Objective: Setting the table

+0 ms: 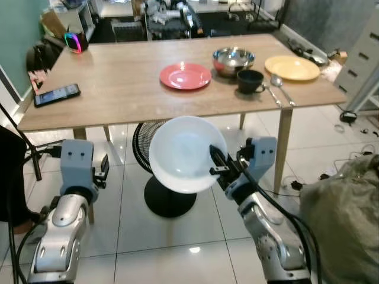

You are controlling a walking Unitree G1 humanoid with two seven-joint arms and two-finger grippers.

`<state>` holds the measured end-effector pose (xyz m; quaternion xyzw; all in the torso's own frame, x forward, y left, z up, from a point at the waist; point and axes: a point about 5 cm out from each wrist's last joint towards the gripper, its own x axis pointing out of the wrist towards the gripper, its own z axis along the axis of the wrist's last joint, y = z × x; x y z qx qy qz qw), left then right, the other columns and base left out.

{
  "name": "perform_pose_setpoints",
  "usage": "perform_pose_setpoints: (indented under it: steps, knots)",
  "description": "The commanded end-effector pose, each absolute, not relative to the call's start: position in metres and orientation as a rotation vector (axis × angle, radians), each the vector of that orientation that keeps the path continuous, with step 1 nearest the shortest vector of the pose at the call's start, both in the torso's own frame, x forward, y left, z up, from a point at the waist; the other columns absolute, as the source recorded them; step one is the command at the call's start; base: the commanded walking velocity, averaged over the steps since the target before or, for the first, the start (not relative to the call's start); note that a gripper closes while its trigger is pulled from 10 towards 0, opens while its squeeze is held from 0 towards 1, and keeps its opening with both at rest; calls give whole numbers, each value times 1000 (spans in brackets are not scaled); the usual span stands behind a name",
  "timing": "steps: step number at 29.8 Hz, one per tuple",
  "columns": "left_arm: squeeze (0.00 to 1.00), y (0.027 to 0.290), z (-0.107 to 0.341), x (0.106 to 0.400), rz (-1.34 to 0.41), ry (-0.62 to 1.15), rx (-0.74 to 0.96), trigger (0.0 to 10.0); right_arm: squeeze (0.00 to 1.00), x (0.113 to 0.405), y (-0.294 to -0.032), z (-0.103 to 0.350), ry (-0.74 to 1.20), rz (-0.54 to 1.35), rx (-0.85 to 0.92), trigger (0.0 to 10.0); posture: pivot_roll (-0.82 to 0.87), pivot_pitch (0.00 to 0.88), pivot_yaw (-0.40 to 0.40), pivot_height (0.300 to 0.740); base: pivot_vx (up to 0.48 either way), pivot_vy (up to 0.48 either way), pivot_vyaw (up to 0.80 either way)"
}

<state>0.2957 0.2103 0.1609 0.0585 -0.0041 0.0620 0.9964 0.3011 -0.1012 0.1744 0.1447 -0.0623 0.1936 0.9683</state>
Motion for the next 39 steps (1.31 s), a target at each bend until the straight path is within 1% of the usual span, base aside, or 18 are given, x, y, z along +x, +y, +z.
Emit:
perform_pose_setpoints:
  steps: [1, 29, 34, 36, 39]
  knots:
    - [0, 213, 155, 294, 133, 15, 126, 10000, 0, 301, -101, 175, -128, 392, 298, 10000, 25, 43, 86, 740, 458, 0, 0]
    - [0, 213, 156, 295, 130, 9, 128, 10000, 0, 302, -97, 176, -136, 412, 293, 10000, 26, 31, 86, 740, 458, 0, 0]
    - [0, 213, 156, 296, 129, 7, 129, 10000, 0, 302, -96, 176, -137, 418, 291, 10000, 28, 28, 87, 740, 451, 0, 561]
    - [0, 212, 156, 296, 128, 7, 126, 10000, 0, 302, -96, 176, -137, 417, 297, 10000, 28, 28, 87, 740, 371, 0, 0]
    - [0, 211, 157, 295, 119, 3, 114, 10000, 0, 302, -97, 176, -138, 413, 310, 10000, 28, 29, 88, 740, 0, 0, 0]
